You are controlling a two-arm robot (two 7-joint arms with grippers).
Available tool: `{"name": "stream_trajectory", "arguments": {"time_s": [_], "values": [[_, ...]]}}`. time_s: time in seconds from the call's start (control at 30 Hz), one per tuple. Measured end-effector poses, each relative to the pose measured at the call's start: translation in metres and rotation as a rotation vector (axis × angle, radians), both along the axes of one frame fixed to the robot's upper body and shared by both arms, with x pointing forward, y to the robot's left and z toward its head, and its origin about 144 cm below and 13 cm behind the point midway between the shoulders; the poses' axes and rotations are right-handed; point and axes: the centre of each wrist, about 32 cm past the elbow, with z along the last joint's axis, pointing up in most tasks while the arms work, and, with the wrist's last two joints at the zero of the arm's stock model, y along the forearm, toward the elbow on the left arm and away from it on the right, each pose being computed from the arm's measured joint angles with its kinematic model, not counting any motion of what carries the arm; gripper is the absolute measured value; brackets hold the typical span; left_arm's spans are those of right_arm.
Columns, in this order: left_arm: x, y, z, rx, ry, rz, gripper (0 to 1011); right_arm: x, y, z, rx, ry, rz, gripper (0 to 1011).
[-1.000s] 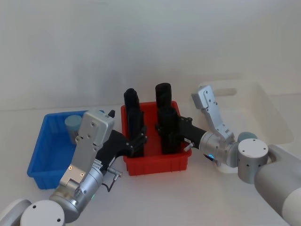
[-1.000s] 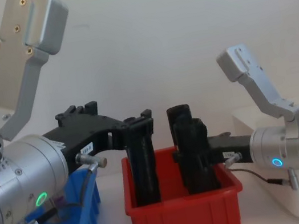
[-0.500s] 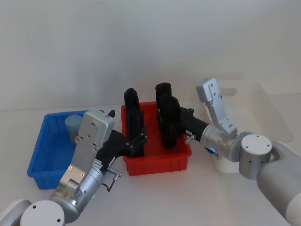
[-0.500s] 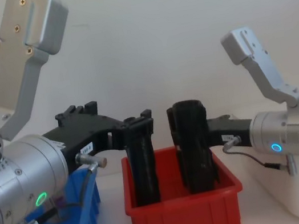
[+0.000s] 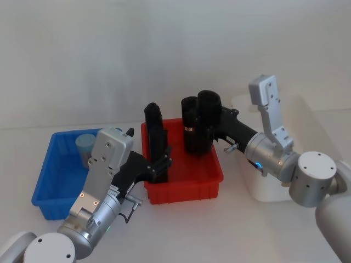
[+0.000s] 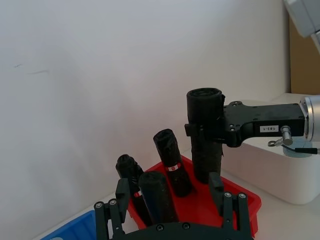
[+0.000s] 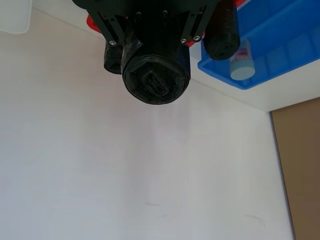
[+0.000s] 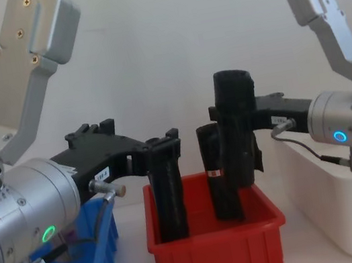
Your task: Pick the cotton swabs from the blue box and place them into the white box.
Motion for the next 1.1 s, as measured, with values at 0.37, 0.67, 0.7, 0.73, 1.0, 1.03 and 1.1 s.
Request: {"name": "stream_trajectory", "arguments": {"time_s": [0.37,0.67,0.7,0.73,1.0,1.03,1.1], "values": [[0.0,0.0,0.0,0.0,0.0,0.0,1004,-0.026,-0.01,0.019,0.051,-0.047,-0.088,357],[0.0,0.0,0.0,0.0,0.0,0.0,1004,-0.047,-0.025,0.032,0.08,-0.057,-0.202,357],[0.0,0.0,0.0,0.0,0.0,0.0,1004,-0.051,-0.028,0.033,0.083,-0.053,-0.226,357],[0.0,0.0,0.0,0.0,0.0,0.0,1004,-0.052,-0.029,0.034,0.084,-0.052,-0.233,357],[0.0,0.0,0.0,0.0,0.0,0.0,1004,-0.068,-0.045,0.038,0.091,-0.03,-0.33,357],[0.0,0.0,0.0,0.0,0.0,0.0,1004,-0.069,-0.047,0.038,0.09,-0.025,-0.34,357],[0.0,0.0,0.0,0.0,0.0,0.0,1004,-0.074,-0.052,0.036,0.087,-0.008,-0.367,357]]}}
